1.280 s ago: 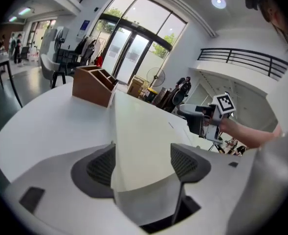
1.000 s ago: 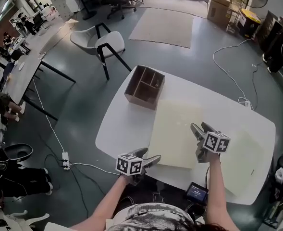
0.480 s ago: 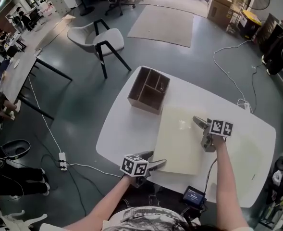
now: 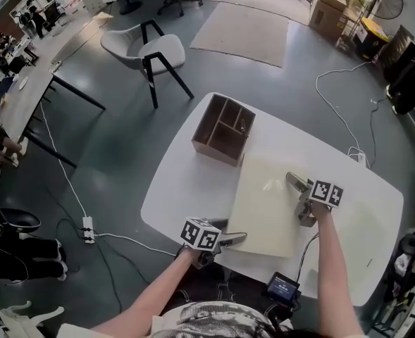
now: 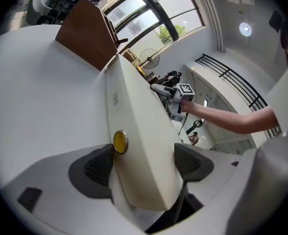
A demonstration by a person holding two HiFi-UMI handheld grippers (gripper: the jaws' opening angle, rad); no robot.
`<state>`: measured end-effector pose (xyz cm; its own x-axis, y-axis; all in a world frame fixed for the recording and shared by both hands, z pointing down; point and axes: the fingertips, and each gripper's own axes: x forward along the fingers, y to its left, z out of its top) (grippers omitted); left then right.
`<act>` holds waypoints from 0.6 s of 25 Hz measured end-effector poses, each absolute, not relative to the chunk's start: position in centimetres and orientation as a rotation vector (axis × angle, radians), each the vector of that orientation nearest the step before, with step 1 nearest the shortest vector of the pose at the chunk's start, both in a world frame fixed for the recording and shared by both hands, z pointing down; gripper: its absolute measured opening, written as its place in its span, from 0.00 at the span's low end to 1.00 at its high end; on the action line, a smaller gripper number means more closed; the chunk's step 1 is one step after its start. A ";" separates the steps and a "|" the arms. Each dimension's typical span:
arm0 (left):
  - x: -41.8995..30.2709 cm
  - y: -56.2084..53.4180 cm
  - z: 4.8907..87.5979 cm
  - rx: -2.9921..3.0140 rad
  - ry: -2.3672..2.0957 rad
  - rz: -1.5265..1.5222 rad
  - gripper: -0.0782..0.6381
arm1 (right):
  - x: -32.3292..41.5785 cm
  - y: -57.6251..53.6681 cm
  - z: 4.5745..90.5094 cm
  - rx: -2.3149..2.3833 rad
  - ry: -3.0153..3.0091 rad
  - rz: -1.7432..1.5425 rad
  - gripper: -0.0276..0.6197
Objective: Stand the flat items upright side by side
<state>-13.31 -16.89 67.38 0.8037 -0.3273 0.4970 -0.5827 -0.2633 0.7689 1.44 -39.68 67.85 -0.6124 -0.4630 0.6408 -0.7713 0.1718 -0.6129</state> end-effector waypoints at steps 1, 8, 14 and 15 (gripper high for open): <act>-13.3 -16.8 67.5 1.880 -0.686 0.302 0.66 | 1.5 -39.6 67.7 1.185 -2.150 1.411 0.69; -13.1 -16.5 67.4 1.966 -0.641 0.416 0.66 | 1.7 -39.1 65.3 1.206 -2.231 1.369 0.65; -13.0 -18.2 66.4 2.113 -0.643 0.503 0.66 | 3.0 -39.5 61.0 1.291 -2.353 1.288 0.62; -13.0 -18.6 66.2 2.138 -0.646 0.520 0.66 | 3.1 -39.6 60.2 1.302 -2.374 1.268 0.62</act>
